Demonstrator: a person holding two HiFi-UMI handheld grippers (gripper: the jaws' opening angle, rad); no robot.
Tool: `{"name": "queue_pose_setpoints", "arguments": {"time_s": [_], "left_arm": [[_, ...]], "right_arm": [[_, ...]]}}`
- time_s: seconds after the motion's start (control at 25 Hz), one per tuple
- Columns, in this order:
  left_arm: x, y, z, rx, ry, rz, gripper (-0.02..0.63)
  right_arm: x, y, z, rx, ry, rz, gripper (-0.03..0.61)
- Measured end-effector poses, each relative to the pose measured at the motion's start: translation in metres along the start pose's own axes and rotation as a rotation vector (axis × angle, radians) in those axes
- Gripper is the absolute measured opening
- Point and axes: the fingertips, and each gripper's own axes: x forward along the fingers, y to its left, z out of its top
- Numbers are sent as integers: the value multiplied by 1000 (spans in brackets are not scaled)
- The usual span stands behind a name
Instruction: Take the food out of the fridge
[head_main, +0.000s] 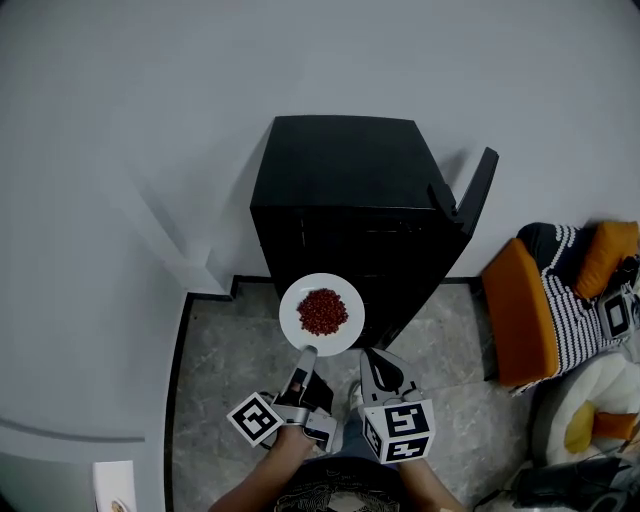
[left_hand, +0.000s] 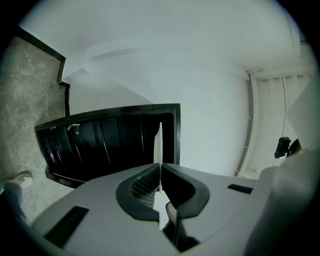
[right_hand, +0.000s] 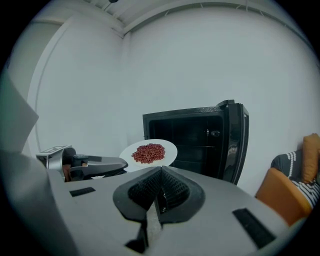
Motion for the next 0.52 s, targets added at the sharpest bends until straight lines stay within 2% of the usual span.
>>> {"name": "queue_pose_setpoints", "arguments": {"time_s": [0.52], "left_arm": [[-10,3,-7,3,21,4,18]], "right_arm": [[-5,6,-8,16,-5,-6,21]]}}
